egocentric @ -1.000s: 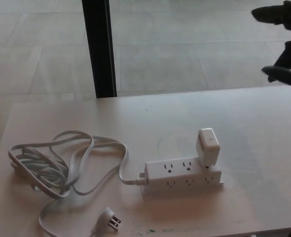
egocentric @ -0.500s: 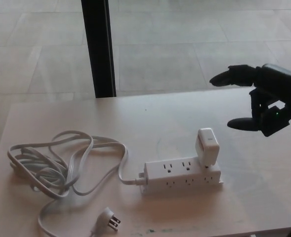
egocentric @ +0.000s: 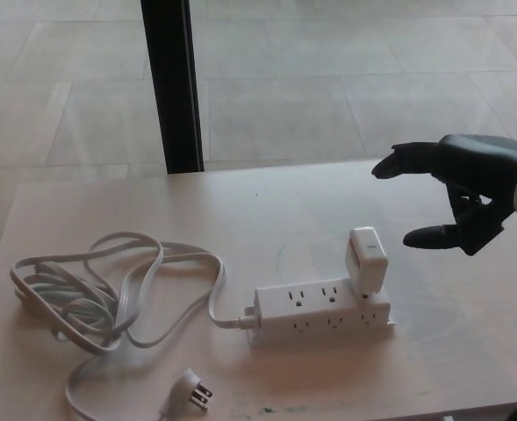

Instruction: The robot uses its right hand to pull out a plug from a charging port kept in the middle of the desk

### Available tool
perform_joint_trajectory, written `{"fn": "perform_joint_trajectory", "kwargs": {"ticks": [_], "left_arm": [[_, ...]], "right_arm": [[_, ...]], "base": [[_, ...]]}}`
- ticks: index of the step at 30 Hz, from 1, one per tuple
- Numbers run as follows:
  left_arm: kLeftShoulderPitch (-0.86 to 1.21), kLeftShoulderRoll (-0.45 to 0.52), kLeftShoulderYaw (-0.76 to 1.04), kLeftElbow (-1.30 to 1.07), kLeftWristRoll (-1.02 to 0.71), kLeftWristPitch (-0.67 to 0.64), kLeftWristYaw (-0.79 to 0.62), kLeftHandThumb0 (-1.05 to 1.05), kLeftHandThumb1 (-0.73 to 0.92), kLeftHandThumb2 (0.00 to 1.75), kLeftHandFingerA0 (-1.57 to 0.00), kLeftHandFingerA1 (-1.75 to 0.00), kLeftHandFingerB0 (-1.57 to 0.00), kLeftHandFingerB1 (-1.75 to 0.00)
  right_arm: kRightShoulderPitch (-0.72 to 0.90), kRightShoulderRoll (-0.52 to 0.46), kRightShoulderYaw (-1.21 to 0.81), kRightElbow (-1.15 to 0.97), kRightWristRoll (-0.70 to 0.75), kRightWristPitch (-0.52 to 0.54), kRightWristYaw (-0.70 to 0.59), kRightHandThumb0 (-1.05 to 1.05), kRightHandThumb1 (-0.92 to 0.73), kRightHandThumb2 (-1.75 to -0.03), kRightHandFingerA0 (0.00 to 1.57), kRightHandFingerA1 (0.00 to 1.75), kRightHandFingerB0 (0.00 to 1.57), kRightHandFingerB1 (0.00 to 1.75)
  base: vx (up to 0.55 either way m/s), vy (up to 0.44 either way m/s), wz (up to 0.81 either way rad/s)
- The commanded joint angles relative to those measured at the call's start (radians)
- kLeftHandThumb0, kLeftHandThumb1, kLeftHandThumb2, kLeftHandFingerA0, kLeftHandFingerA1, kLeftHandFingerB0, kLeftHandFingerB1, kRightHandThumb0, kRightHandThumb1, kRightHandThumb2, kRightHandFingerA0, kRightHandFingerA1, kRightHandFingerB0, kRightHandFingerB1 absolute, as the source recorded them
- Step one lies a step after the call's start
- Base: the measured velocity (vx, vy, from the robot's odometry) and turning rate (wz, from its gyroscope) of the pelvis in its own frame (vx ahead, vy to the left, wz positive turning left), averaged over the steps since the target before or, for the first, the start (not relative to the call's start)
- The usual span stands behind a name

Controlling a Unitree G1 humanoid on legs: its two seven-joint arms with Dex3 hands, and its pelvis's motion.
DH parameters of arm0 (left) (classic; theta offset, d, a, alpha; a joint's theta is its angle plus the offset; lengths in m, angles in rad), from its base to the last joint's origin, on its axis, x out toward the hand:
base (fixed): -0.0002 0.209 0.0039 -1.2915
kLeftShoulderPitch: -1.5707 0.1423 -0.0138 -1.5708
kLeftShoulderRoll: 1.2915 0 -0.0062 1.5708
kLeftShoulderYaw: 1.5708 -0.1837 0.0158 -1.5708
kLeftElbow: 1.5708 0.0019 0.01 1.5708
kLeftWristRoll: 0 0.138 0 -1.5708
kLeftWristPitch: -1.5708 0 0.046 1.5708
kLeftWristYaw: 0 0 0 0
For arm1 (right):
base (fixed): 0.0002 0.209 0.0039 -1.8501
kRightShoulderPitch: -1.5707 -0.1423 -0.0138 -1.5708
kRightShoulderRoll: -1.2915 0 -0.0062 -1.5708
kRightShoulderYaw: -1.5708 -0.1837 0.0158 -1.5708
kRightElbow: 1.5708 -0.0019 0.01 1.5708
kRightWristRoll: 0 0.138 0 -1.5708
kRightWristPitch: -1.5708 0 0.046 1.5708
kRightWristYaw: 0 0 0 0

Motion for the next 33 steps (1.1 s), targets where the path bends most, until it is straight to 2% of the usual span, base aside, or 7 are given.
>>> {"fn": "perform_joint_trajectory", "kwargs": {"ticks": [1,6,7,10,11,31,33], "left_arm": [[0.017,0.03,-0.007,-0.031,0.007,0.031,0.001,-0.66,0.73,1.06,-0.28,-0.61,-0.15,-0.52],[0.024,0.028,-0.01,-0.051,0.004,0.036,0.001,-0.67,0.73,1.06,-0.29,-0.63,-0.15,-0.53],[0.02,0.027,-0.009,-0.046,0.003,0.037,0.003,-0.66,0.92,0.68,-0.33,-0.61,-0.21,-0.46],[0.015,0.025,-0.01,-0.048,0.003,0.043,0.008,-0.65,0.74,1.06,-0.3,-0.63,-0.16,-0.53],[0.021,0.024,-0.008,-0.065,-0.001,0.055,0.007,-0.66,0.73,1.06,-0.3,-0.64,-0.17,-0.54],[-0.008,0.036,-0.016,-0.029,0.004,0.042,-0.01,-0.68,0.73,1.06,-0.26,-0.61,-0.14,-0.53],[-0.021,0.037,-0.016,-0.014,0.003,0.049,-0.009,-0.67,0.92,0.69,-0.3,-0.59,-0.17,-0.45]], "right_arm": [[-0.031,0.027,0.01,0.035,-0.126,-0.034,0.004,-0.93,-0.67,-0.66,0.79,1.62,0.15,0.36],[-0.058,0.073,0.005,0.08,-0.16,-0.025,0.013,-0.93,-0.67,-0.65,0.79,1.56,0.15,0.35],[-0.058,0.081,0.001,0.09,-0.167,-0.028,0.014,-0.95,-0.66,-0.64,0.76,1.58,0.14,0.36],[-0.054,0.106,-0.002,0.112,-0.178,-0.022,0.022,-0.93,-0.67,-0.65,0.76,1.57,0.13,0.34],[-0.047,0.112,-0.002,0.11,-0.185,-0.021,0.021,-0.97,-0.56,-0.94,0.84,1.34,0.1,0.43],[-0.019,0.187,0.001,0.126,-0.283,-0.006,0.056,-0.99,-0.54,-0.93,0.84,1.36,0.1,0.42],[-0.023,0.192,-0.003,0.124,-0.287,-0.005,0.062,-0.96,-0.53,-0.94,0.86,1.34,0.04,0.4]], "base": [[0.0,0.0,0.0],[0.0,0.0,0.0],[0.0,0.0,0.0],[0.0,0.0,0.0],[0.0,0.0,0.0],[0.0,0.0,0.0],[0.0,0.0,0.0]]}}
